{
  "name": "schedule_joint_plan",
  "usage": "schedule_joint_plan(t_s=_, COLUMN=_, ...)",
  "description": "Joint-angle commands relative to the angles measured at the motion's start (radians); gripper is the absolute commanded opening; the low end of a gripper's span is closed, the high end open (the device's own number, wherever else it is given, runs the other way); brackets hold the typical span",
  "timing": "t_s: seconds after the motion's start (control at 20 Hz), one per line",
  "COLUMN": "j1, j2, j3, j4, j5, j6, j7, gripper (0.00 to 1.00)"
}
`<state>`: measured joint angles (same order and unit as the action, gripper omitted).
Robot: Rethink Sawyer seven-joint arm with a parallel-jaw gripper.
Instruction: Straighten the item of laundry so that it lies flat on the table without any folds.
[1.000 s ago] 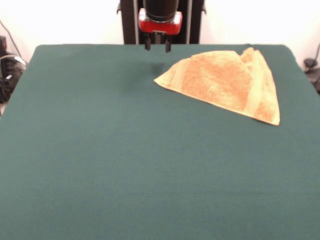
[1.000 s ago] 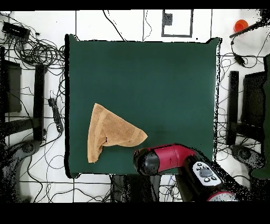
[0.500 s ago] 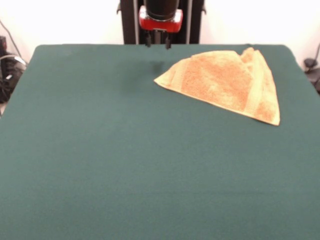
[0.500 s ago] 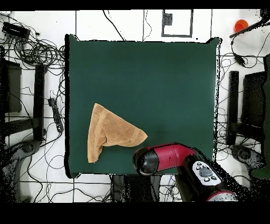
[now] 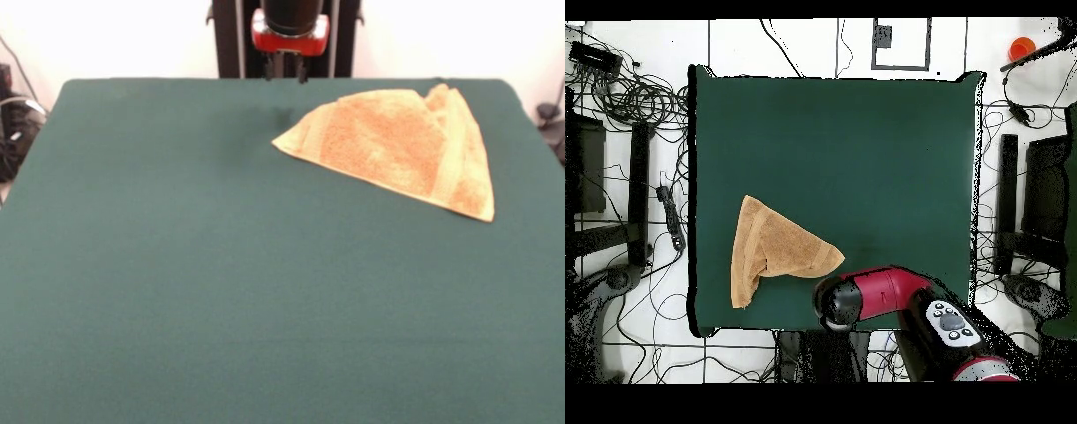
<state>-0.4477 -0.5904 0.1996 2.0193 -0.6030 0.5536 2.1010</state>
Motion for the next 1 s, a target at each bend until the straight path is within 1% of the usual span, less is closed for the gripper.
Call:
schedule_joint_plan(t_s=0.05, j1=0.023, j2=-0.016, j3=0.133, j4=-0.129, j5=0.054, j6=0.132, j7=-0.110, gripper=1.00)
schedule_joint_plan(t_s=0.8, j1=0.005, j2=-0.014, j3=0.189, j4=-0.214, j5=0.072, j6=0.265, j7=-0.151, gripper=1.00)
schedule_joint_plan(t_s=1.0, j1=-0.003, j2=-0.015, j3=0.201, j4=-0.213, j5=0.075, j6=0.260, j7=-0.141, gripper=1.00)
